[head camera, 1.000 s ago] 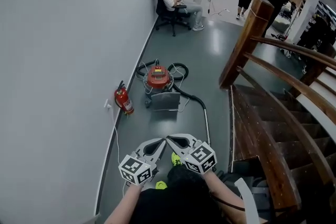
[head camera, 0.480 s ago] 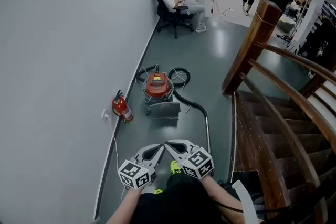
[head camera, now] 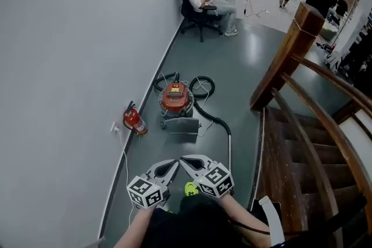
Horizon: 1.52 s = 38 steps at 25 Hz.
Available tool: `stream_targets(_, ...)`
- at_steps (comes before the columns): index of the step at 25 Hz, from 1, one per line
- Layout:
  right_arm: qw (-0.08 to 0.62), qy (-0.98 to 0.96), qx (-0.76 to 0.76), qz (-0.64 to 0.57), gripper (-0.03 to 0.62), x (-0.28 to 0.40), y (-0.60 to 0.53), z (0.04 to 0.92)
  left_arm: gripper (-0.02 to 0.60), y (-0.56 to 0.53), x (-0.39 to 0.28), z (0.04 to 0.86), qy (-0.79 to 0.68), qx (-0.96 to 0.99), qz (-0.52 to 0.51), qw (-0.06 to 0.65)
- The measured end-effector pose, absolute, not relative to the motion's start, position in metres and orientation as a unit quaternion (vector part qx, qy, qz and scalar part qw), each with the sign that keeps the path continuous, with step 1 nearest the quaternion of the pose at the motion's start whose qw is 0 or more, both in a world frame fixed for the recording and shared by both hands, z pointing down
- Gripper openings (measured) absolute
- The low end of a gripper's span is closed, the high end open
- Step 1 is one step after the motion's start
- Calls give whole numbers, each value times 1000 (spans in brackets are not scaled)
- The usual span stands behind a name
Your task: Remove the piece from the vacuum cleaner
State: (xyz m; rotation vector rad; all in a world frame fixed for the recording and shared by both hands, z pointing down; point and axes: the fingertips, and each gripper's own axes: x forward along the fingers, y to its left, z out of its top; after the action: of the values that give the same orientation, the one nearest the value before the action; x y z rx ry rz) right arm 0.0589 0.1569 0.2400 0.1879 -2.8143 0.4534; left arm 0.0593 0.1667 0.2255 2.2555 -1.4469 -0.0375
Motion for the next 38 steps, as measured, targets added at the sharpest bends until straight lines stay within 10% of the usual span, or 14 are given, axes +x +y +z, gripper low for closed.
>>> stream_targets(38, 199, -955, 108, 191, 15, 2, 39, 278, 8, 47, 4, 261, -443, 860, 40, 249)
